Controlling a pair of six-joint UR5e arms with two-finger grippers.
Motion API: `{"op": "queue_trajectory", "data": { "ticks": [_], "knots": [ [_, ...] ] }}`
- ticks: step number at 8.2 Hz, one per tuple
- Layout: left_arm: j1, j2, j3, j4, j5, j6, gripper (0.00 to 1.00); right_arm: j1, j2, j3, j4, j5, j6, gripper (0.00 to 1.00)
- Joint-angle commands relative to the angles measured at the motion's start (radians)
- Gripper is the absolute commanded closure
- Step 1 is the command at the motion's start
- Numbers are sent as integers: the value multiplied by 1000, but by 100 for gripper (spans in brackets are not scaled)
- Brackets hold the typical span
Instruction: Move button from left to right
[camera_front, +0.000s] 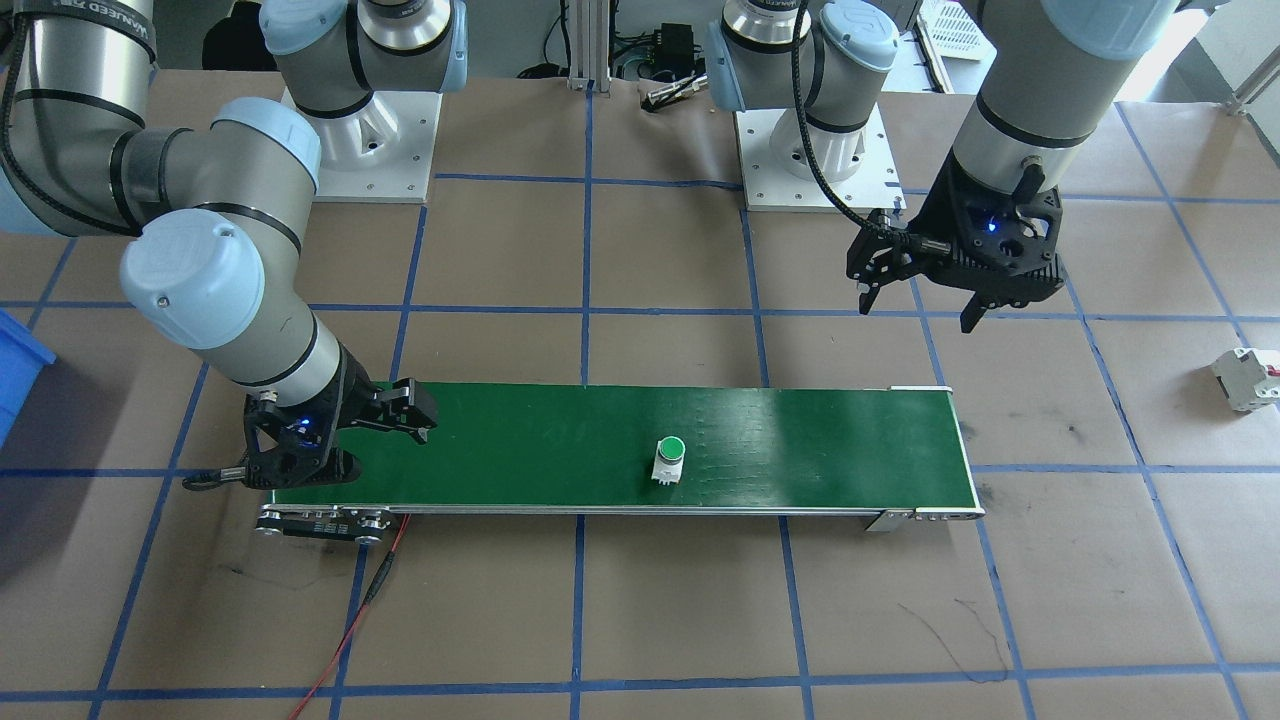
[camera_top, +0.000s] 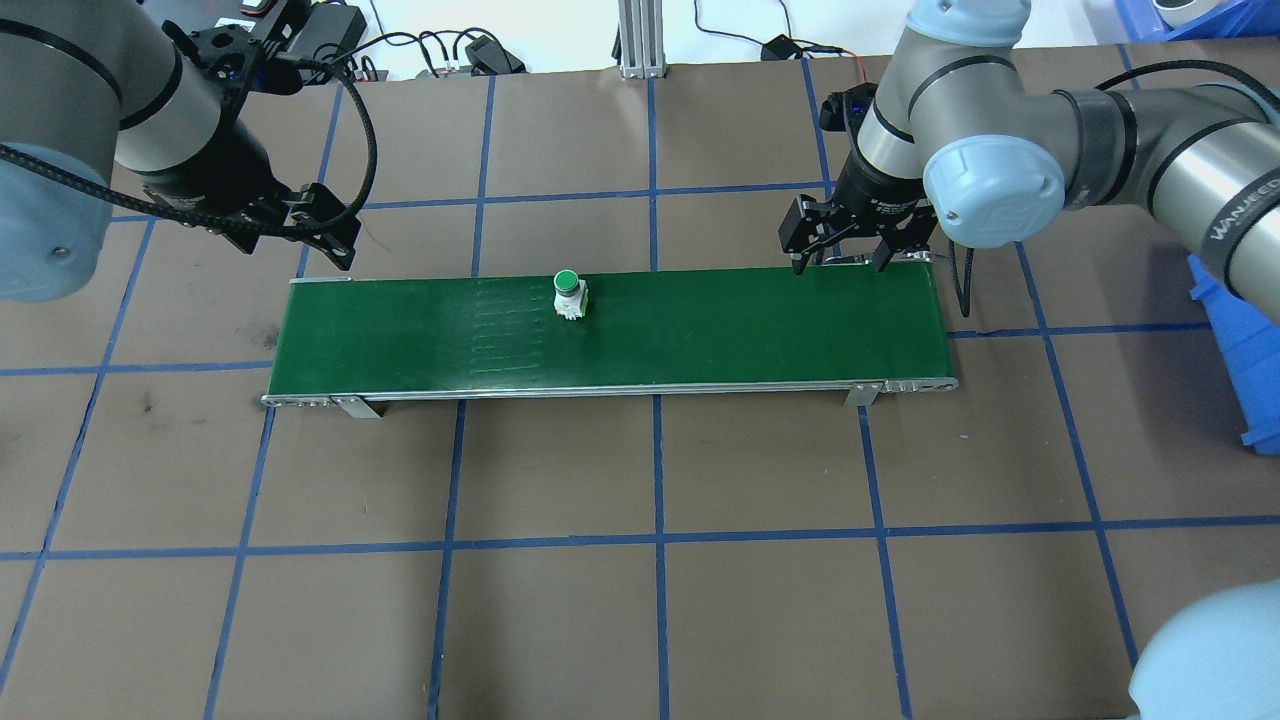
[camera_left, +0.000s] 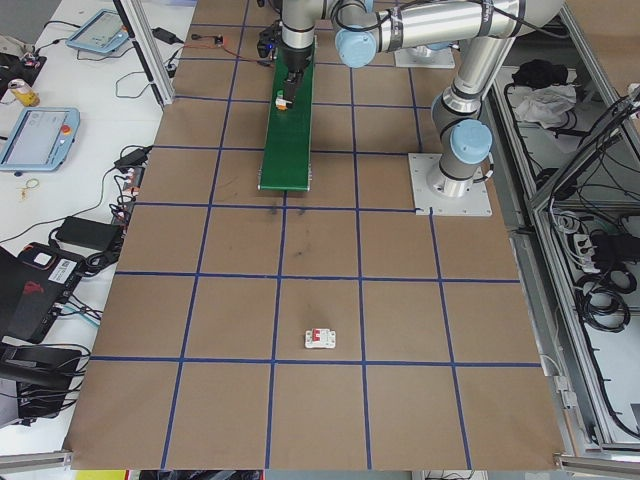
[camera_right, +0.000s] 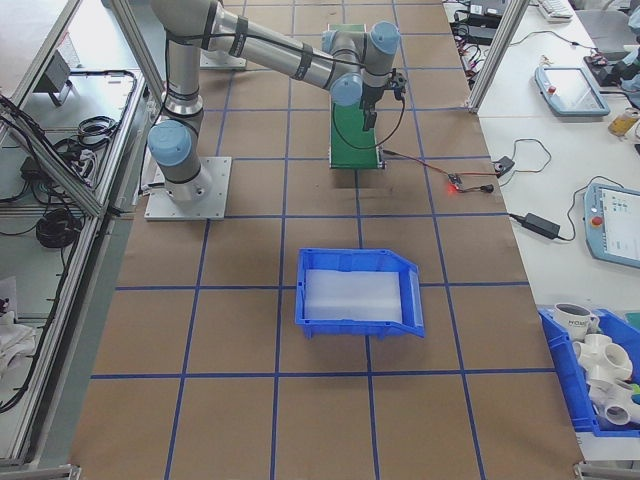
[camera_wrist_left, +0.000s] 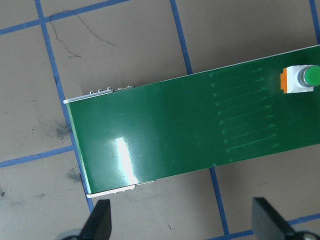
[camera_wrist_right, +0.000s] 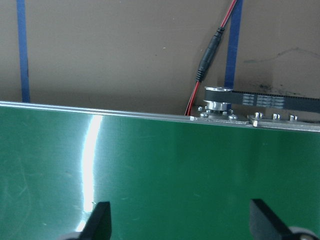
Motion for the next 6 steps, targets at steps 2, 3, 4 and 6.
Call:
{"op": "queue_trajectory", "data": {
  "ticks": [2,3,4,6],
  "knots": [
    [1,6,-2,11,4,-1,0,-17,-5,2,1,58,32,0],
    [1,10,-2,8,10,-1,0,-17,-3,2,1,53,35,0],
    [9,10,-5,-4,20,-1,0,-17,-3,2,-1,50,35,0],
    [13,9,5,3,55,-1,0,-17,-3,2,-2,47,37,0]
  ]
}}
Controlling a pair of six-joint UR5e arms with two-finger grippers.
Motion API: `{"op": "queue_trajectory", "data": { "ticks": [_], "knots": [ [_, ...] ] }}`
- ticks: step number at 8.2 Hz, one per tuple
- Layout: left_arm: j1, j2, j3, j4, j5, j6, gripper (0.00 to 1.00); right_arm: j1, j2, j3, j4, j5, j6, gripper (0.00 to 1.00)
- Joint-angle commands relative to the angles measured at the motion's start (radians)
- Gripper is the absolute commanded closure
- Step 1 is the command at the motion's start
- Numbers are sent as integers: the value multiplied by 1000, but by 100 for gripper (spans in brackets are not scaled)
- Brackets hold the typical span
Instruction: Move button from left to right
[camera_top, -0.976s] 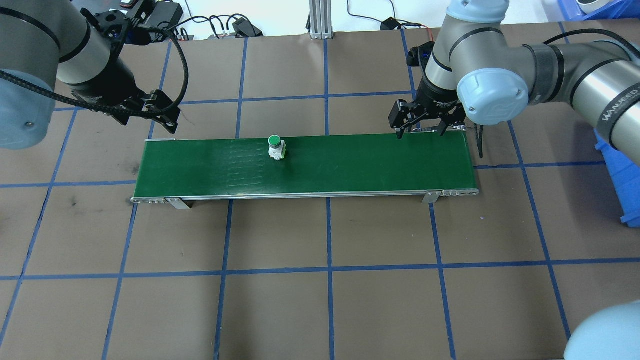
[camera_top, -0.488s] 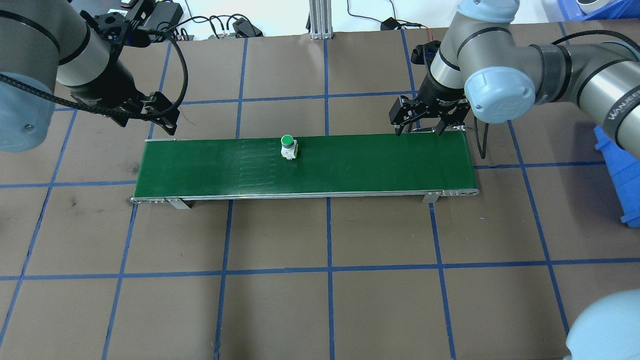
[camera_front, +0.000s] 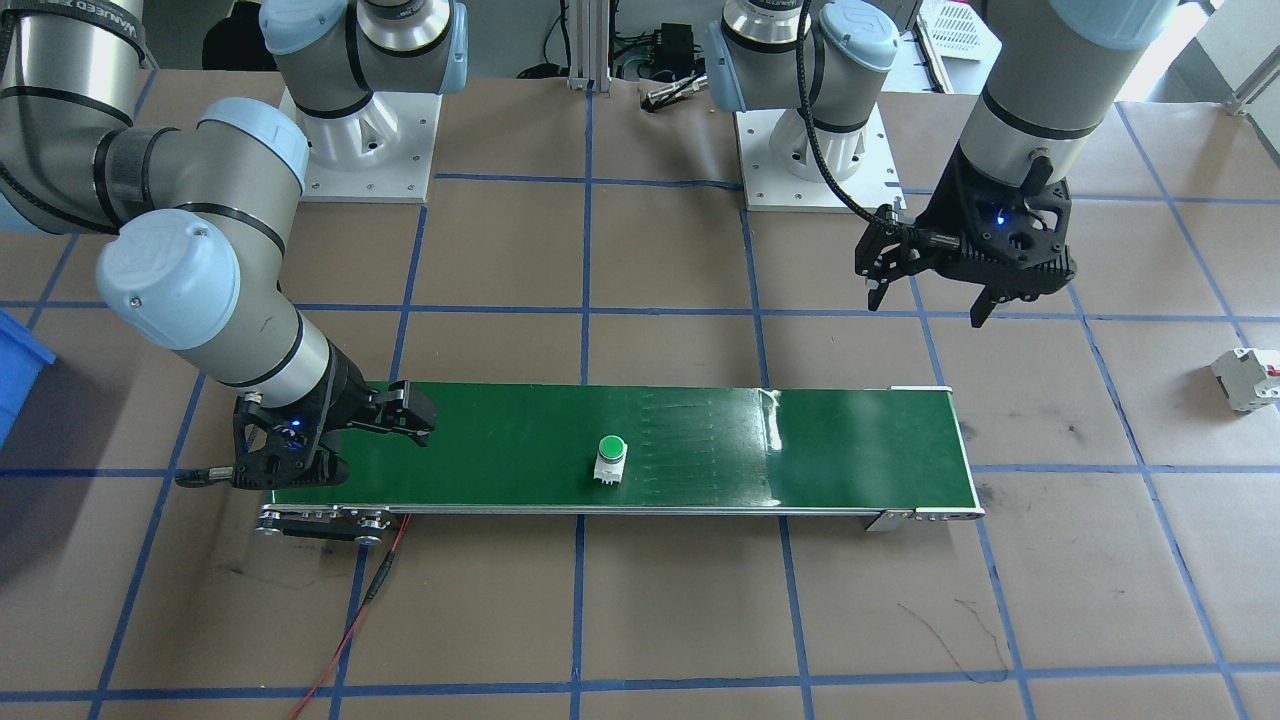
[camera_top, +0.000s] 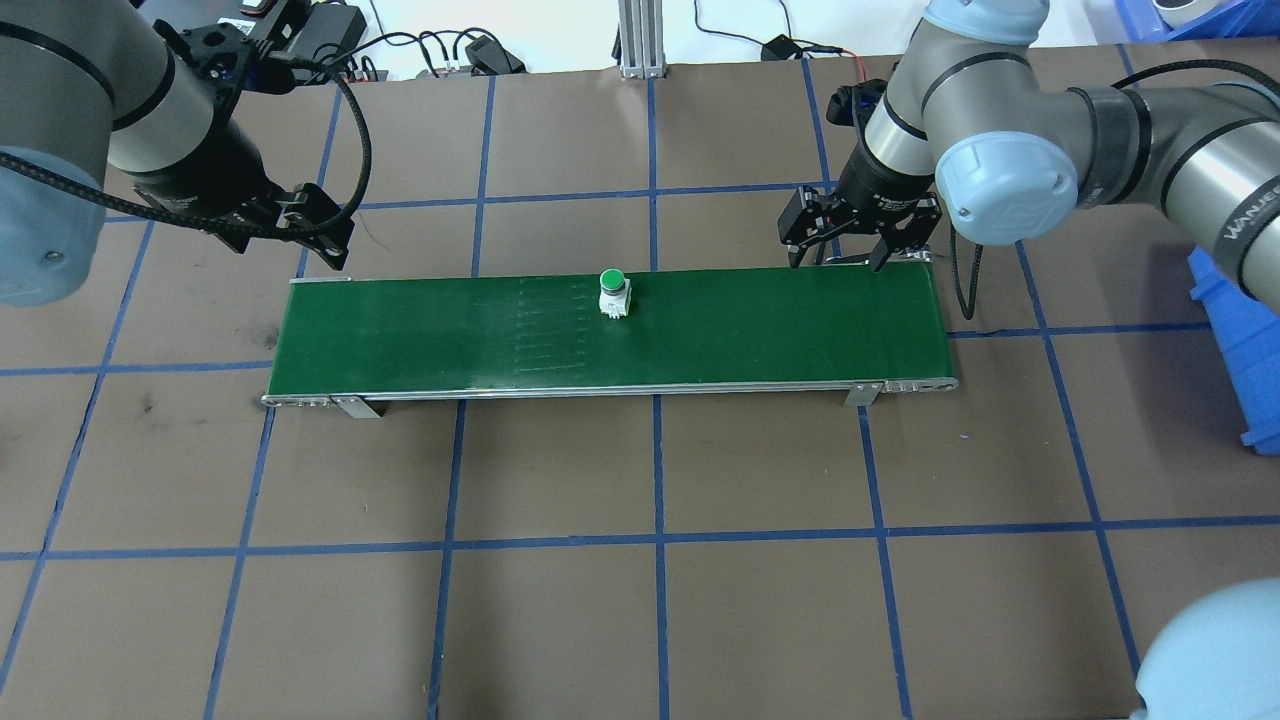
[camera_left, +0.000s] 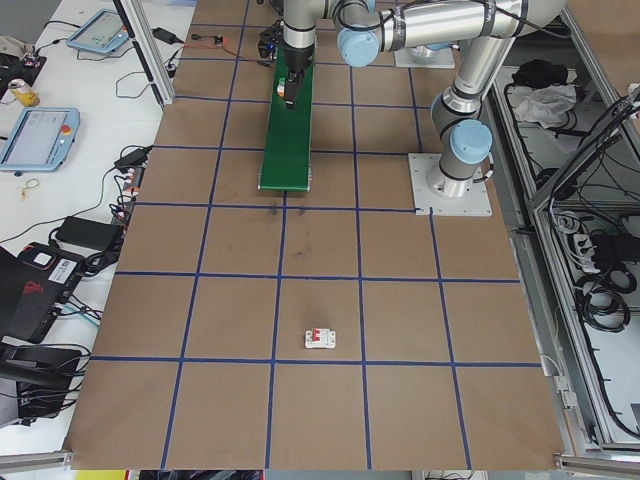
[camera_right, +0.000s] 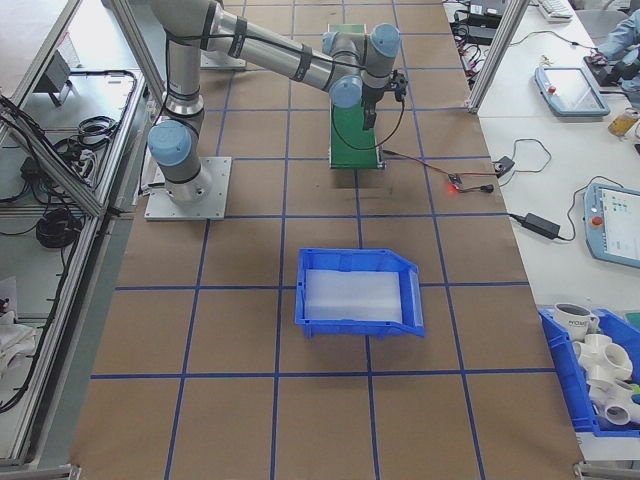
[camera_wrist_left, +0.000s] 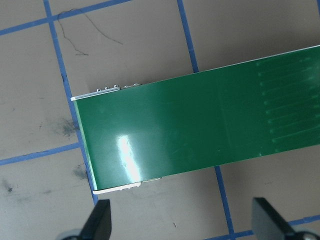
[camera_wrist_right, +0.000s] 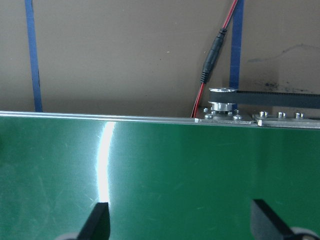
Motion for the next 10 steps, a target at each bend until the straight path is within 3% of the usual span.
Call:
{"op": "queue_trajectory", "data": {
  "ticks": [1,7,10],
  "knots": [
    [7,4,1,-4,48,0,0,0,3,0,-20,-2,1,0],
    [6,1,-10,-7,41,-3,0,6,-6,-11,-65,11,33,0],
    [-2,-15,-11,4,35,-15,0,40,6,-17,-83,13,174,0]
  ]
}}
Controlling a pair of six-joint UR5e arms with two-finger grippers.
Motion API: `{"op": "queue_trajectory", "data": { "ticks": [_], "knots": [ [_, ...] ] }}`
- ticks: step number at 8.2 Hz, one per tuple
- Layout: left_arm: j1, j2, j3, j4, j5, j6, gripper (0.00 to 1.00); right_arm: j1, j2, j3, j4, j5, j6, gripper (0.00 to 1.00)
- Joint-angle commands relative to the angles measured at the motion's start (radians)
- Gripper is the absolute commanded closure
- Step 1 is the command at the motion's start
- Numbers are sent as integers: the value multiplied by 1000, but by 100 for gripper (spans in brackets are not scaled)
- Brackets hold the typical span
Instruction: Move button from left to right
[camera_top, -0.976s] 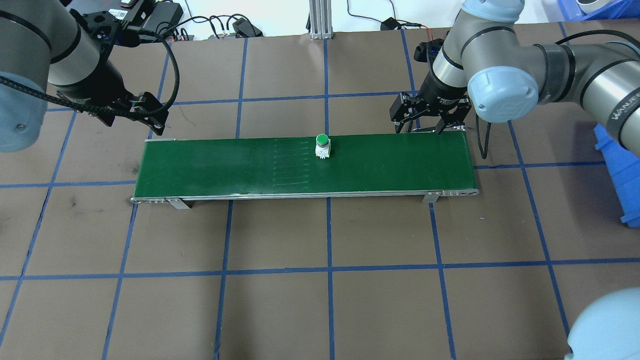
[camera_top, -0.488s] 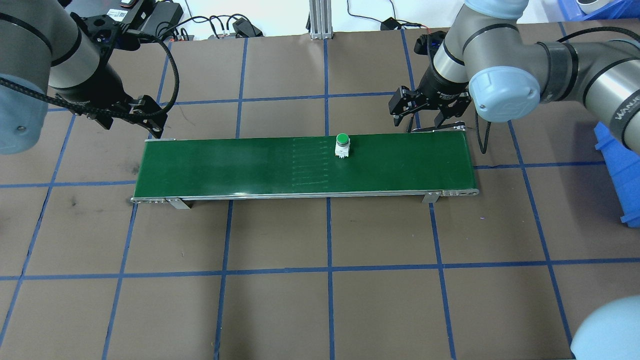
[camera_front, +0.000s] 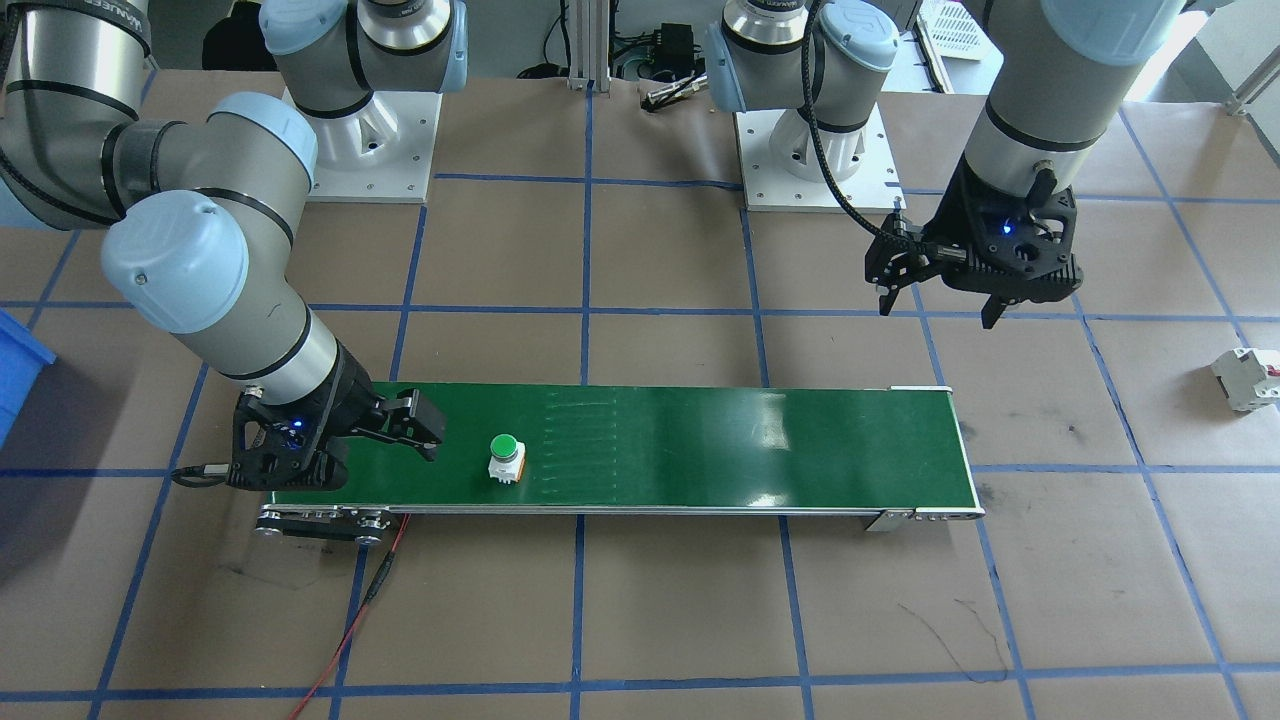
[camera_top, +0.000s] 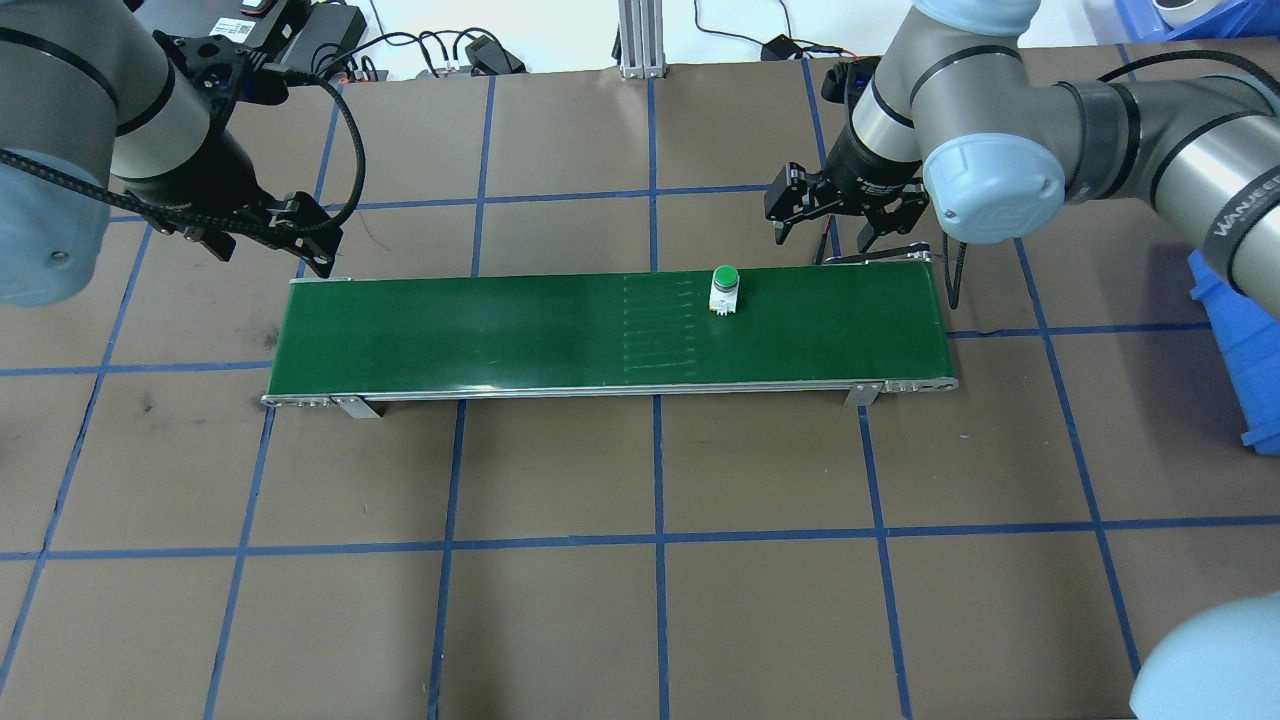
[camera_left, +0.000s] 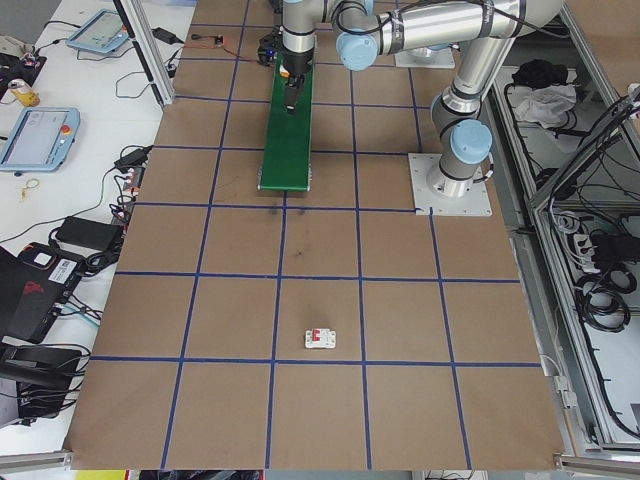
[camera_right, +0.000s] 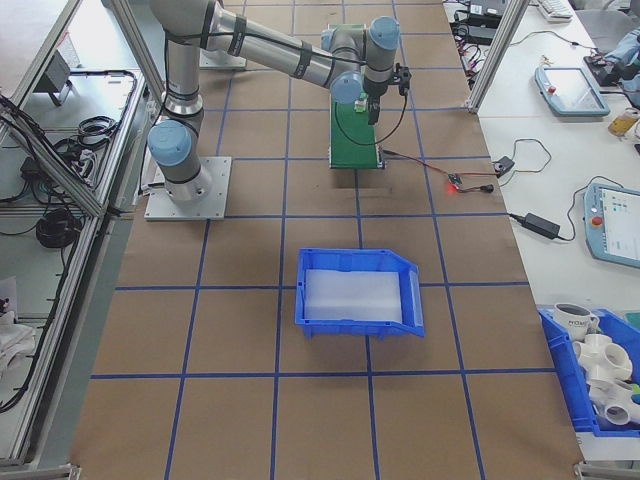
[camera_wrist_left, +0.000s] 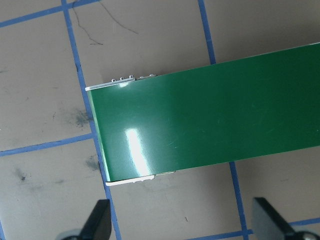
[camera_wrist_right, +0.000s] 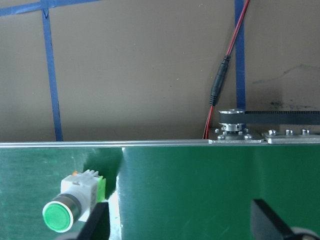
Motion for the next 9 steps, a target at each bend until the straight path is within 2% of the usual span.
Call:
{"op": "queue_trajectory", "data": {
  "ticks": [1,3,5,6,8,9],
  "knots": [
    [-7,2,-1,-1,-2,-3,0,34,12,-7,-33,3,94,0],
    [-12,14,-2,-10,1,-2,0,68,53,-7,-79,3,118,0],
    [-10,17,-2,-47,3,-2,0,68,77,2,-77,2,108,0],
    [-12,23,-2,-50,4,0,0,68,91,6,-76,-21,63,7],
    [-10,48,-2,-92,1,0,0,66,100,11,-65,-172,30,22],
    [-10,47,-4,-93,-3,-2,0,66,104,13,-57,-209,26,31]
  ]
}}
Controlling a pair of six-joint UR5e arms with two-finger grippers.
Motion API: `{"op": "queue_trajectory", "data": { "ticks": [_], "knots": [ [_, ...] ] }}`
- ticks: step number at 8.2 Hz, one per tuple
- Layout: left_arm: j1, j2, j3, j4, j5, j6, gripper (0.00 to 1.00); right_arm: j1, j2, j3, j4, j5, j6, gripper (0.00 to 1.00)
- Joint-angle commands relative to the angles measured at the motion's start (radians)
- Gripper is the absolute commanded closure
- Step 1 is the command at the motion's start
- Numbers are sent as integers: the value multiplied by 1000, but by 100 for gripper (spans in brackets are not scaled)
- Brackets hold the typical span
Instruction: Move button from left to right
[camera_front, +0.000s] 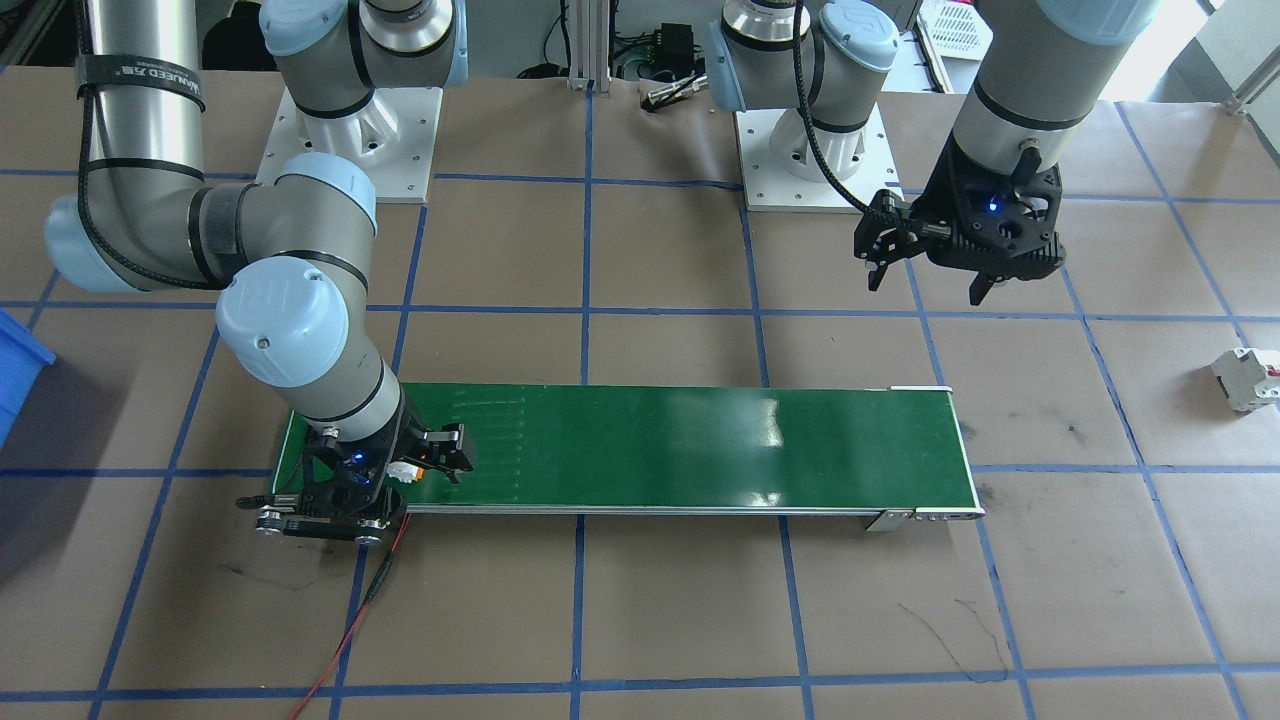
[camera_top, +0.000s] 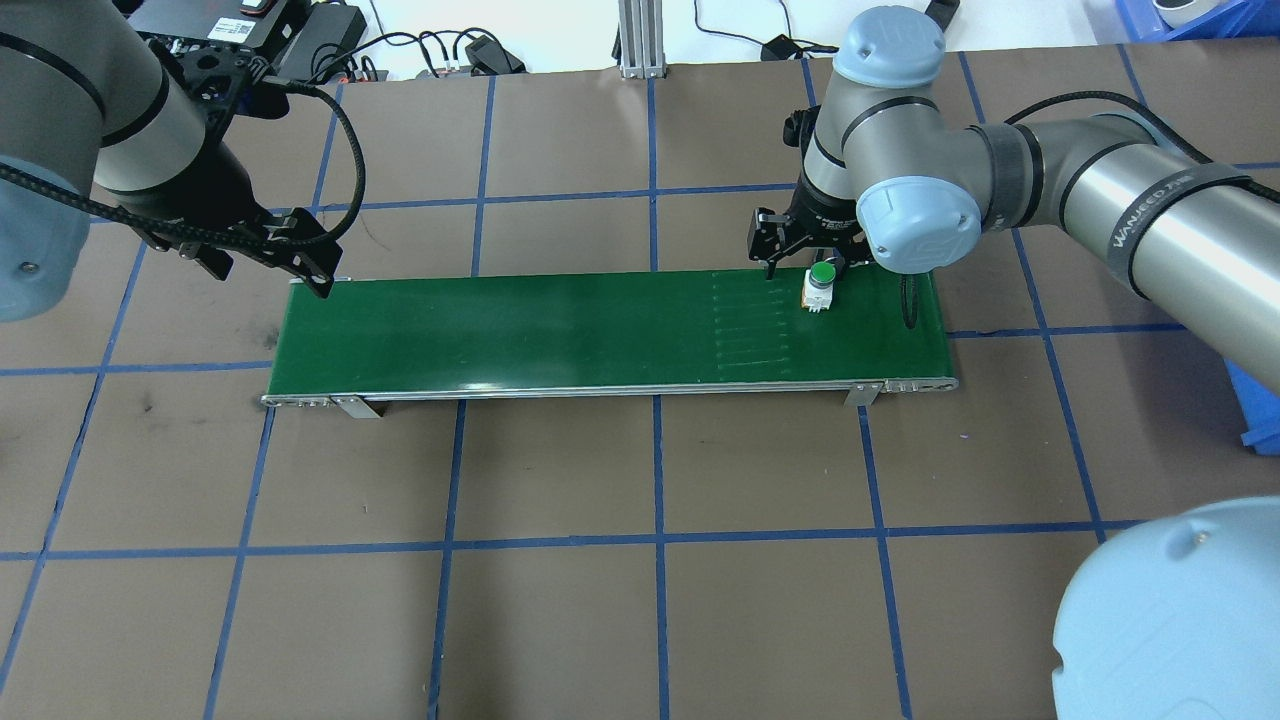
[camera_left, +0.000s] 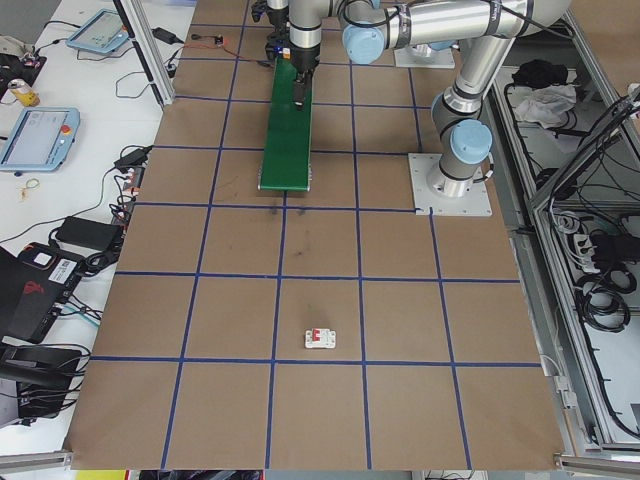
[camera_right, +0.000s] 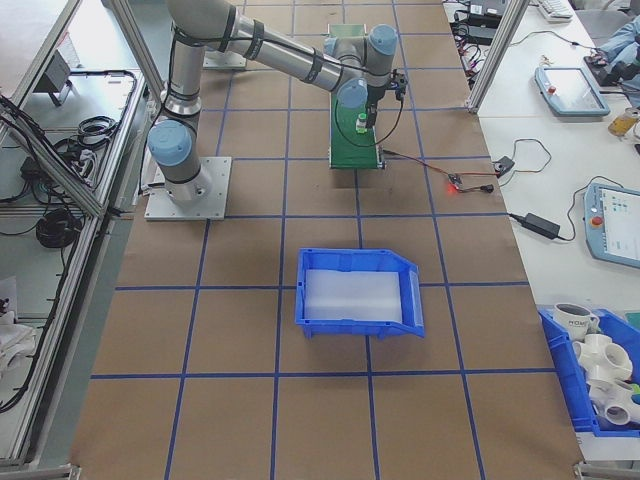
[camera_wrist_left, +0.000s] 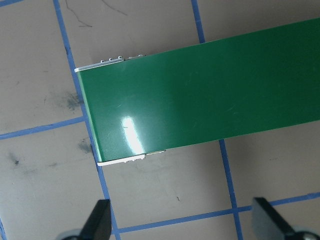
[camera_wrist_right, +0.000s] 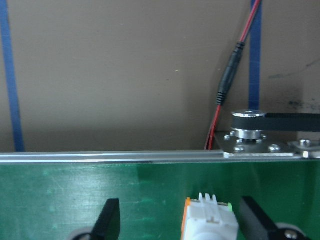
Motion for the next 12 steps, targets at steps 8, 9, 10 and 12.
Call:
{"op": "queue_trajectory", "data": {
  "ticks": [8,9,10,12],
  "knots": [
    [4,104,-38,-61,9,2,0,-120,-7,-119,98,-147,-227,89],
    [3,115,-39,-63,9,2,0,-134,-6,-148,98,-148,-298,92],
    [6,118,-47,-64,9,2,0,-169,-12,-153,98,-147,-383,92],
    [4,123,-53,-68,9,2,0,-273,-42,-155,98,-144,-608,92]
  ]
}}
